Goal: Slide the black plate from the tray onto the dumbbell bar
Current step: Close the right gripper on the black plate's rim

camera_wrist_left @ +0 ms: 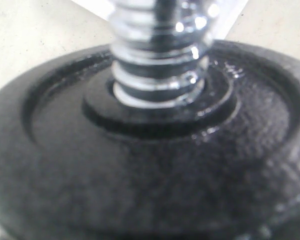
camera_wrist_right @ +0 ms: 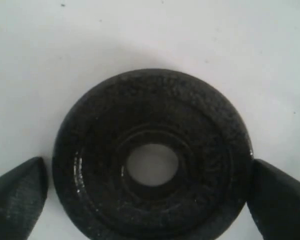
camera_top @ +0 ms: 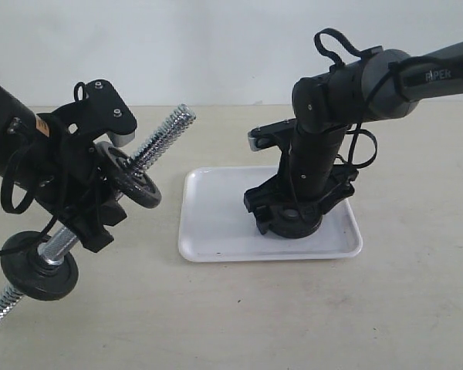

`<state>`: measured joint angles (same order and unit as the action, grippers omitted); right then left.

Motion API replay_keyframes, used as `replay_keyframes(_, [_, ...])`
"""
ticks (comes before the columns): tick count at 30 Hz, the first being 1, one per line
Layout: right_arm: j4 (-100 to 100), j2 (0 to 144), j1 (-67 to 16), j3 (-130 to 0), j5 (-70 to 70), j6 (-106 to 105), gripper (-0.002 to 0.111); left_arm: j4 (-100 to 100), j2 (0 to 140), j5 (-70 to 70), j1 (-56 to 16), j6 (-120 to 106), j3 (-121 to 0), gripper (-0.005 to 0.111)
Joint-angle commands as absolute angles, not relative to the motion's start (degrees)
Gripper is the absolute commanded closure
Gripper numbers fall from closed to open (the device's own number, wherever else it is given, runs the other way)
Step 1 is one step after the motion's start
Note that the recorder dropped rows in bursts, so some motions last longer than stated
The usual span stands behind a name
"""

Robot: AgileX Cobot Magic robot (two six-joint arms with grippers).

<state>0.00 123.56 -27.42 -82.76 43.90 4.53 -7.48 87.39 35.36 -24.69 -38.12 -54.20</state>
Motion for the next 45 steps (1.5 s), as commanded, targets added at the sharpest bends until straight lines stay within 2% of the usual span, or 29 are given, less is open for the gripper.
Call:
replay_keyframes(1, [0.0,126.7,-28.0,-81.4,42.7,3.8,0.003,-7.5,84.2,29.5,-24.6,-38.4,-56.3,0.102])
replay_keyframes(6, [0.0,126.7,-28.0,-81.4,42.5,3.7,0.004,-7.5,84.2,29.5,-24.6,-38.4,-56.3,0.102])
replay_keyframes(8, [-0.4,126.7,-28.0,-81.4,42.5,3.9,0.014,-7.5,84.2,29.7,-24.6,-38.4,-56.3,0.102])
replay_keyframes(9, [-0.4,126.7,-28.0,-81.4,42.4,4.3,0.032,-7.6,84.2,29.7,-24.6,-38.4,-56.3,0.102])
replay_keyframes(10, [-0.4,126.7,-28.0,-81.4,42.2,4.3,0.045,-7.6,84.2,29.8,-24.6,-38.4,-56.3,0.102])
replay_keyframes(11, [-0.4,126.7,-28.0,-81.4,42.1,4.3,0.073,-7.6,84.2,30.0,-24.6,-38.4,-56.3,0.102])
replay_keyframes(13, [-0.4,126.7,-28.0,-81.4,42.1,4.2,0.108,-7.6,84.2,30.1,-24.6,-38.4,-56.3,0.102])
replay_keyframes(37, [0.0,123.8,-27.9,-81.6,43.5,-2.2,0.108,-7.6,84.2,30.1,-24.6,-38.4,-56.3,0.102])
replay_keyframes(45, [0.0,120.1,-27.9,-86.2,47.4,-4.3,0.108,-7.6,84.2,30.1,-24.6,-38.4,-56.3,0.102])
